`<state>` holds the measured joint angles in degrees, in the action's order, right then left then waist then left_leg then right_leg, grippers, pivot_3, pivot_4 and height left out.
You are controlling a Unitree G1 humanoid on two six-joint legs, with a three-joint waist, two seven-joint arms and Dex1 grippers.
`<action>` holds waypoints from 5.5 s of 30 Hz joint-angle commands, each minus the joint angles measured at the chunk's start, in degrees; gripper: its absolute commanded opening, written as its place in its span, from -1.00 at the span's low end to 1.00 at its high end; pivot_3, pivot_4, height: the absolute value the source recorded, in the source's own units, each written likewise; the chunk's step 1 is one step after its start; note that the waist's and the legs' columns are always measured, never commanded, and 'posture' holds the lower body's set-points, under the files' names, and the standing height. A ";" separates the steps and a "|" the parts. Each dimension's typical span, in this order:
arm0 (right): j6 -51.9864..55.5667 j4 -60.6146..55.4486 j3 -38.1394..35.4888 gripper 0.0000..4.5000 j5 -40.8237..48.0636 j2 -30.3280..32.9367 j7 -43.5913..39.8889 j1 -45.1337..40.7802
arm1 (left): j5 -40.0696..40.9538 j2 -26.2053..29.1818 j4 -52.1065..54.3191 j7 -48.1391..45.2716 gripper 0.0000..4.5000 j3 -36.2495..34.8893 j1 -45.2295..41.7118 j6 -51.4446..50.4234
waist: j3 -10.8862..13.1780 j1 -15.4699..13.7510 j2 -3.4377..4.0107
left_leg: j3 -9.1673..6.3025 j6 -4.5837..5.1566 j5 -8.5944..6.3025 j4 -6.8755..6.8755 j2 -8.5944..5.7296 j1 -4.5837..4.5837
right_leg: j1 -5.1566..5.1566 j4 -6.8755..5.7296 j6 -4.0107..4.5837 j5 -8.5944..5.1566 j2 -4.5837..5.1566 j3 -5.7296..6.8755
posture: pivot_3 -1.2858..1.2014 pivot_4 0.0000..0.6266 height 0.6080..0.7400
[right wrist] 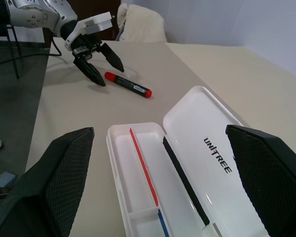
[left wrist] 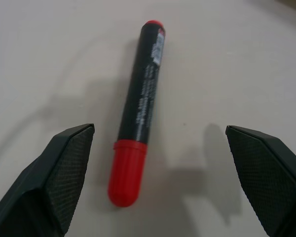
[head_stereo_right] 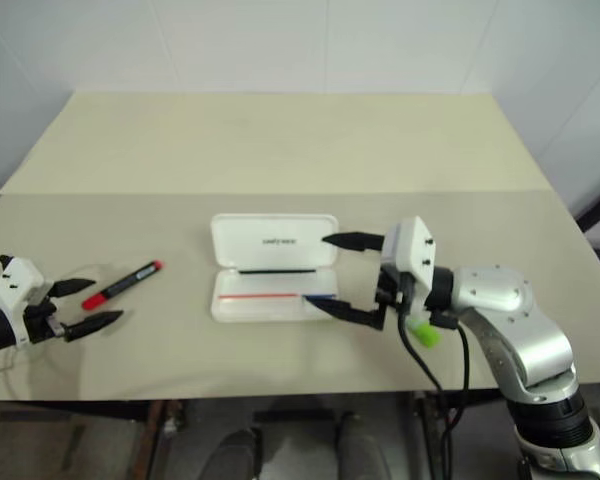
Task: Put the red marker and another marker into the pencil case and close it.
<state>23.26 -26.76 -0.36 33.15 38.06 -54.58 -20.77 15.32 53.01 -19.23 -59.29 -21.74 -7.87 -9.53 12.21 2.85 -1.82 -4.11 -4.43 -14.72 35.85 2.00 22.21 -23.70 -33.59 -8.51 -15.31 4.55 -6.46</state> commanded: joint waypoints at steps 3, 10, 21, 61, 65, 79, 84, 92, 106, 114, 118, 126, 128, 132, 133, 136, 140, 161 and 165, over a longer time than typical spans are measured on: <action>0.80 -3.33 -2.29 1.00 0.59 0.92 2.29 0.59 | -2.29 0.32 -5.43 1.04 0.99 3.63 -6.24 3.13 | 0.00 0.00 -0.01 | 0.00 0.00 0.00 0.00 0.00 0.00 | 0.00 -0.05 -0.01 0.01 0.00 0.00 | 0.03 -0.52 1.00; 1.65 -5.26 -3.71 1.00 0.86 1.46 4.94 1.75 | -3.63 -1.31 -8.76 1.78 0.99 8.46 -9.83 0.56 | -0.01 0.13 0.00 | 0.00 0.00 0.00 -0.01 0.00 -0.04 | -0.02 -0.23 -0.22 0.11 -0.01 0.01 | 0.03 -0.52 1.00; 2.41 -6.20 -5.11 1.00 1.09 1.96 6.47 2.25 | -3.54 -1.47 -9.08 2.23 -0.59 9.87 -8.41 0.12 | -0.02 0.47 0.00 | 0.00 0.18 0.15 0.08 0.00 -0.39 | 0.24 -0.21 0.17 0.12 -0.01 -0.02 | 0.03 -0.52 1.00; 1.30 -9.72 -6.28 1.00 -1.82 -0.30 13.72 8.68 | 3.60 -13.15 22.92 -2.16 -0.77 28.69 -24.80 -15.16 | -0.05 0.05 -0.07 | 0.00 0.04 0.08 -0.20 -0.02 0.00 | -0.12 -0.07 -0.22 0.22 -0.03 -0.03 | 0.03 -0.52 1.00; 1.57 -11.27 -6.96 1.00 -1.86 -0.34 15.61 9.77 | -0.20 -15.41 20.18 -1.82 -0.77 32.19 -28.59 -13.05 | -0.05 -0.13 -0.08 | 0.00 0.04 0.08 -0.14 -0.02 0.00 | -0.11 -0.09 -0.21 0.21 -0.03 -0.03 | 0.03 -0.52 1.00; 3.01 -15.34 -8.57 1.00 -0.90 -0.47 19.96 12.42 | -8.00 -18.09 12.56 -2.41 -0.77 36.79 -29.10 -5.00 | -0.05 -0.93 -0.07 | 0.00 0.04 0.08 -0.06 -0.03 0.00 | -0.06 -0.07 -0.16 0.18 -0.03 -0.03 | 0.03 -0.52 1.00; 3.53 -16.20 -8.45 1.00 -0.53 -0.48 20.54 12.66 | -9.45 -18.64 10.03 -2.09 -0.77 36.45 -28.99 -3.20 | -0.06 -1.17 -0.08 | 0.00 0.04 0.08 0.00 -0.03 0.01 | -0.01 -0.05 -0.07 0.14 -0.03 -0.03 | 0.03 -0.52 1.00; 3.89 -15.82 -8.56 1.00 -0.27 -0.28 20.47 11.92 | -9.61 -20.24 9.85 -2.02 -0.19 36.10 -29.75 -1.15 | -0.06 -1.20 -0.08 | -0.01 0.04 0.08 0.13 -0.03 0.00 | 0.06 -0.06 -0.07 0.14 -0.03 -0.03 | 0.03 -0.52 1.00; 4.22 -11.43 -10.93 1.00 0.88 -1.87 20.90 12.71 | -0.68 -17.31 22.98 -7.05 0.35 31.48 -26.58 -10.52 | -0.06 -1.15 -0.08 | -0.02 0.04 0.08 0.10 -0.03 0.00 | 0.05 -0.08 -0.08 0.14 -0.03 -0.03 | 0.03 -0.52 1.00; 6.60 -8.86 -18.55 1.00 -0.88 0.03 22.33 21.61 | 6.61 -11.66 32.21 -9.19 0.98 24.46 -20.54 -12.51 | -0.05 -1.15 -0.07 | -0.02 0.05 0.07 0.10 -0.03 -0.01 | 0.05 -0.08 -0.03 0.12 -0.03 -0.04 | 0.03 -0.52 1.00; 6.05 -5.93 -19.20 1.00 -3.81 0.73 19.70 31.07 | 8.59 -9.63 34.24 -9.13 0.98 20.12 -17.42 -11.00 | -0.06 -1.16 -0.08 | -0.01 0.06 0.07 0.14 -0.03 -0.03 | 0.11 0.02 -0.03 0.11 -0.03 -0.05 | 0.03 -0.52 1.00; -0.17 6.17 -15.34 1.00 -7.21 0.75 12.62 32.93 | 13.71 -8.29 36.56 -8.75 0.98 18.14 -16.73 -15.46 | -0.06 -0.69 -0.09 | 0.02 0.10 0.10 0.25 -0.03 -0.09 | 0.24 0.17 -0.02 0.17 -0.03 -0.09 | 0.03 -0.52 1.00; -2.39 9.80 -15.13 1.00 -8.05 0.76 10.98 32.44 | 14.59 -7.65 37.30 -8.66 0.98 17.82 -16.54 -16.39 | -0.06 -0.69 -0.09 | 0.03 0.10 0.10 0.23 -0.03 -0.08 | 0.24 0.19 -0.01 0.17 -0.03 -0.10 | 0.03 -0.52 1.00; -3.87 14.24 -15.62 1.00 -8.22 1.27 8.55 31.09 | 15.14 -6.70 37.44 -8.22 0.98 17.22 -16.69 -16.50 | -0.06 -0.58 -0.09 | 0.03 0.09 0.09 0.19 -0.03 -0.06 | 0.23 0.20 -0.01 0.16 -0.03 -0.10 | 0.03 -0.52 1.00; -4.31 15.25 -15.61 1.00 -8.41 1.37 7.99 30.87 | 15.30 -6.50 37.50 -8.19 0.98 17.04 -16.64 -16.51 | -0.06 -0.57 -0.09 | 0.03 0.09 0.09 0.20 -0.03 -0.06 | 0.23 0.20 -0.02 0.16 -0.03 -0.10 | 0.03 -0.52 1.00; -5.73 17.87 -14.97 1.00 -9.09 1.15 6.52 30.17 | 15.37 -6.10 37.50 -8.24 0.98 16.81 -16.57 -16.21 | -0.06 -0.58 -0.10 | 0.02 0.09 0.09 0.23 -0.03 -0.07 | 0.24 0.19 -0.02 0.16 -0.03 -0.10 | 0.03 -0.52 1.00; -6.24 18.74 -14.23 0.57 -9.09 0.63 5.87 29.14 | 15.34 -5.94 37.15 -8.46 1.00 16.55 -17.03 -16.00 | -0.07 -0.51 -0.11 | 0.02 0.09 0.09 0.27 -0.03 -0.09 | 0.27 0.19 -0.03 0.17 -0.03 -0.10 | 0.03 -0.52 1.00; 2.32 3.96 -4.87 -0.51 -5.06 4.47 1.71 10.29 | 12.73 -1.70 27.35 -13.92 1.00 13.20 -15.04 -8.48 | -0.03 0.50 -0.03 | 0.01 0.10 0.10 0.18 -0.02 -0.12 | 0.16 0.05 -0.03 0.13 -0.06 -0.12 | 0.03 -0.52 1.00; 3.96 5.17 2.39 -0.51 -5.33 2.22 -0.80 1.31 | 11.67 -0.62 25.65 -15.10 1.00 12.83 -14.00 -5.39 | -0.02 0.31 -0.04 | 0.01 0.07 0.08 0.15 -0.02 -0.01 | 0.10 0.13 -0.03 0.12 -0.05 -0.11 | 0.03 -0.52 1.00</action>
<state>26.97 -21.06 0.64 27.15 40.91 -54.20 -18.12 27.16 51.23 5.93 -73.92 -7.46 -21.92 -16.53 12.19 3.16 -1.87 -4.10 -4.38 -14.65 35.99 1.98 22.21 -23.60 -33.49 -8.53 -15.18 4.50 -6.56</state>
